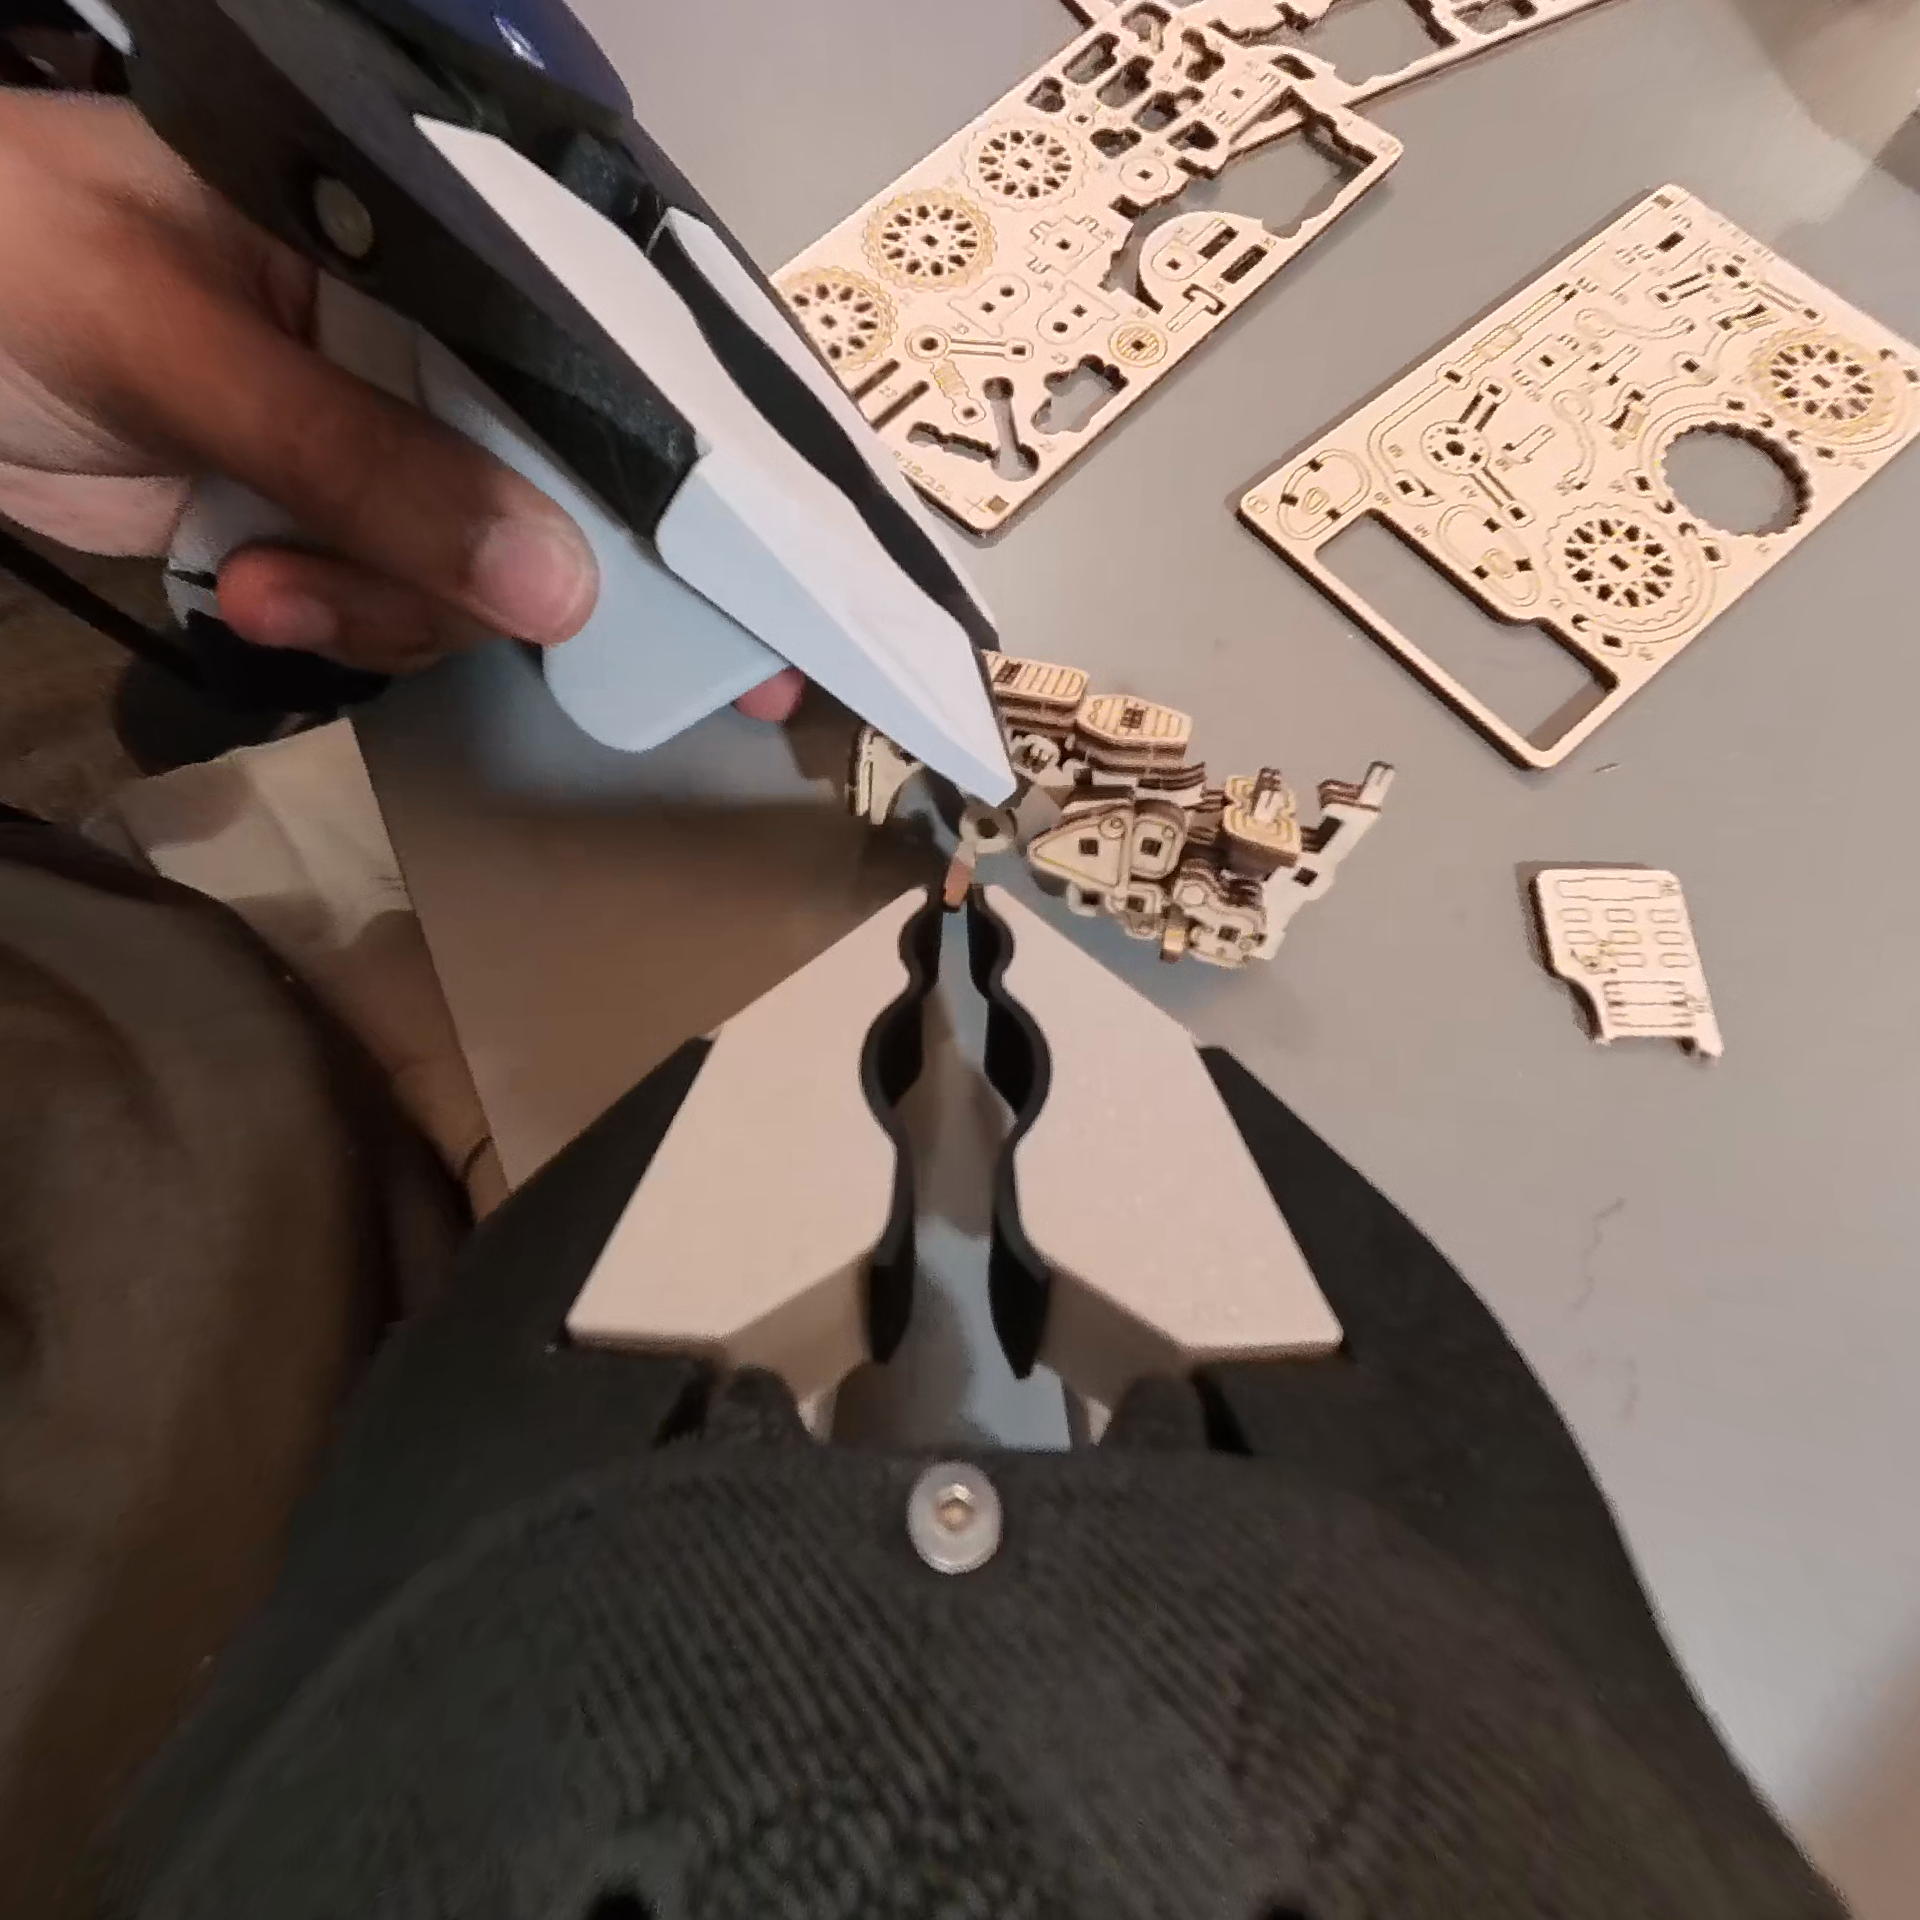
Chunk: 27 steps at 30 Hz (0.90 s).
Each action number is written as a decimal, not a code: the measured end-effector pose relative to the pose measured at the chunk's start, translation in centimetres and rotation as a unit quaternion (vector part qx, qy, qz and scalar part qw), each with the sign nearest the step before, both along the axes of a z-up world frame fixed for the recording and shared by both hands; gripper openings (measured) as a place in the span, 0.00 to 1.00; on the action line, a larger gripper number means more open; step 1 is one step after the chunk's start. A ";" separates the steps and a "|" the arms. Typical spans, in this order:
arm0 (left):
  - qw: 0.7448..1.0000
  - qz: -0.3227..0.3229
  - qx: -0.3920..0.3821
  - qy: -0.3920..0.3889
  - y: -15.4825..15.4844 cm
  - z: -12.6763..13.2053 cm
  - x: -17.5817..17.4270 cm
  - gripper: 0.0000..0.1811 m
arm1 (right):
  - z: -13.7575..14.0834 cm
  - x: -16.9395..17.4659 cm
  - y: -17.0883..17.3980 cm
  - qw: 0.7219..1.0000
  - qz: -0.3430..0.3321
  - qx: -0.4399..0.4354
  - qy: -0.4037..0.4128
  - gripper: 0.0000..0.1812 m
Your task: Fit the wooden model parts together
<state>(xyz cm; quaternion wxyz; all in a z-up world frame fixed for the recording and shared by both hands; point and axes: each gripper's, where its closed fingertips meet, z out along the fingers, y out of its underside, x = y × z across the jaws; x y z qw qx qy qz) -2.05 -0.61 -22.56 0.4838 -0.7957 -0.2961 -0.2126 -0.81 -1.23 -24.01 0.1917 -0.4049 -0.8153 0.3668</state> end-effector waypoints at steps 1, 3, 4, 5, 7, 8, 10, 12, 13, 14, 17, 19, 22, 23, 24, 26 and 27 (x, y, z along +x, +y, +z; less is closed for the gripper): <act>1.000 0.000 0.000 0.000 0.0 0.0 0.0 0.09 | 0.2 0.1 0.0 1.000 0.002 -0.010 -0.002 0.01; 1.000 0.001 0.001 0.000 0.0 0.0 0.0 0.09 | 0.8 0.4 0.0 0.999 0.005 -0.037 -0.006 0.01; 1.000 0.001 0.001 0.000 0.0 0.0 0.0 0.09 | 1.1 0.5 0.0 0.999 0.006 -0.053 -0.009 0.01; 1.000 0.002 0.001 -0.001 0.0 0.0 -0.1 0.09 | 1.4 0.6 0.0 0.997 0.007 -0.070 -0.011 0.01; 1.000 0.003 0.001 0.001 0.0 0.0 -0.1 0.09 | 2.0 0.7 0.2 0.995 0.007 -0.103 -0.016 0.01; 1.000 0.004 0.001 0.003 0.0 0.0 -0.1 0.09 | 2.3 0.7 0.4 0.993 0.006 -0.118 -0.018 0.01; 1.000 0.003 -0.002 0.009 0.0 0.1 -0.1 0.09 | 3.0 0.7 0.9 0.990 0.005 -0.142 -0.016 0.01; 1.000 -0.001 -0.003 0.020 0.0 0.1 0.1 0.09 | 3.6 0.5 1.7 0.988 0.000 -0.155 -0.009 0.01; 1.000 -0.005 -0.004 0.027 0.1 0.2 0.2 0.09 | 3.9 0.4 2.2 0.988 -0.004 -0.157 -0.002 0.01; 0.999 -0.008 -0.006 0.035 0.1 0.2 0.4 0.09 | 4.2 0.3 2.8 0.987 -0.007 -0.158 0.005 0.01; 0.998 -0.020 -0.014 0.064 0.3 0.3 0.8 0.09 | 5.4 0.1 4.5 0.985 -0.016 -0.167 0.033 0.01; 0.996 -0.028 -0.020 0.086 0.4 0.3 1.2 0.09 | 6.4 -0.1 5.7 0.981 -0.028 -0.184 0.052 0.01; 0.992 -0.040 -0.027 0.116 0.5 0.3 1.6 0.09 | 6.8 -0.4 7.4 0.977 -0.054 -0.194 0.065 0.01; 0.991 -0.043 -0.029 0.123 0.6 0.3 1.7 0.09 | 6.7 -0.5 7.7 0.978 -0.059 -0.191 0.064 0.01; 0.990 -0.045 -0.031 0.129 0.6 0.4 1.8 0.09 | 6.6 -0.5 8.0 0.978 -0.063 -0.187 0.063 0.01; 0.989 -0.049 -0.032 0.136 0.6 0.4 2.0 0.09 | 6.4 -0.6 8.2 0.979 -0.065 -0.182 0.064 0.01; 0.989 -0.051 -0.031 0.137 0.6 0.4 2.0 0.09 | 6.4 -0.6 8.1 0.980 -0.065 -0.179 0.065 0.01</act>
